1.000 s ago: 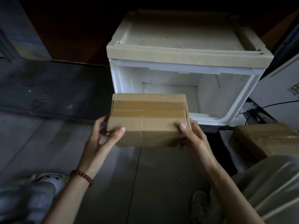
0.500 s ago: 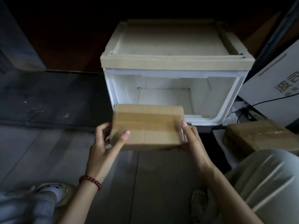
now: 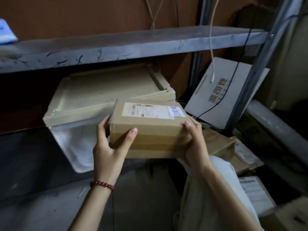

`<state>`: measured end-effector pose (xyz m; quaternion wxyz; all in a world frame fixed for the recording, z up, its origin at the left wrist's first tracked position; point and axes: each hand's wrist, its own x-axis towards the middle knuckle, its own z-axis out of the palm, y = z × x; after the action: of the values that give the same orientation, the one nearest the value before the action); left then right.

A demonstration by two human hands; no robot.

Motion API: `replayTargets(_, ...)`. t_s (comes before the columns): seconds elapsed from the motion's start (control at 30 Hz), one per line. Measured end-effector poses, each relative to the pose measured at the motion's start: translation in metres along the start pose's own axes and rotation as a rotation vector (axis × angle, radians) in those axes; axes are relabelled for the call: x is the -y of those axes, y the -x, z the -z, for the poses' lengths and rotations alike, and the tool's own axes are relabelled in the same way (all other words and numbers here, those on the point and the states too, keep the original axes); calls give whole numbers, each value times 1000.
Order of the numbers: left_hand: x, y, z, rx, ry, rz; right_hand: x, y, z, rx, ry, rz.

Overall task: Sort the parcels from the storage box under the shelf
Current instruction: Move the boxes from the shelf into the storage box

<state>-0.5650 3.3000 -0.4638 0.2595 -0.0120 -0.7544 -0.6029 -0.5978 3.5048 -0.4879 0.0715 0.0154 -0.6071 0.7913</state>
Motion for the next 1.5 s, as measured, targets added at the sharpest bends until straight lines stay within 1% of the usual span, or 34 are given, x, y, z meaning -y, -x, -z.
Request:
replayTargets(0.13,-37,-11,-49,60,123,-18,47,-8,47,-106,13,99)
replayTargets(0.23,-57,-12,-83,155,150,-11,81,-14,83,-201,23,150)
replayTargets(0.37,-76,-2,-127,258,212,31,115,-12,135,-276,188,188)
replayTargets(0.53,-74,28,-175,397,131,128,127,13,197,-319,383,145)
replayTargets(0.63,-63,51,-195,489,50,159,122,30,229,-314,515,63)
replayTargets(0.73,-51,74,-210,553,-50,156,109,39,256,-306,616,-65)
replayTargets(0.8,-44,88,-216,564,-118,179,97,42,269,-314,675,-127)
replayTargets(0.9,-32,107,-223,561,-177,267,78,44,279,-314,750,-201)
replayTargets(1.07,-15,131,-224,591,-285,377,46,39,286,-269,964,-264)
replayTargets(1.27,2,147,-226,625,-344,480,16,37,289,-196,1002,-295)
replayTargets(1.33,6,150,-226,612,-386,453,10,37,290,-219,1027,-263)
replayTargets(1.43,8,150,-225,595,-425,361,9,38,290,-250,1071,-252)
replayTargets(1.5,11,148,-224,599,-503,219,9,37,289,-235,1181,-260)
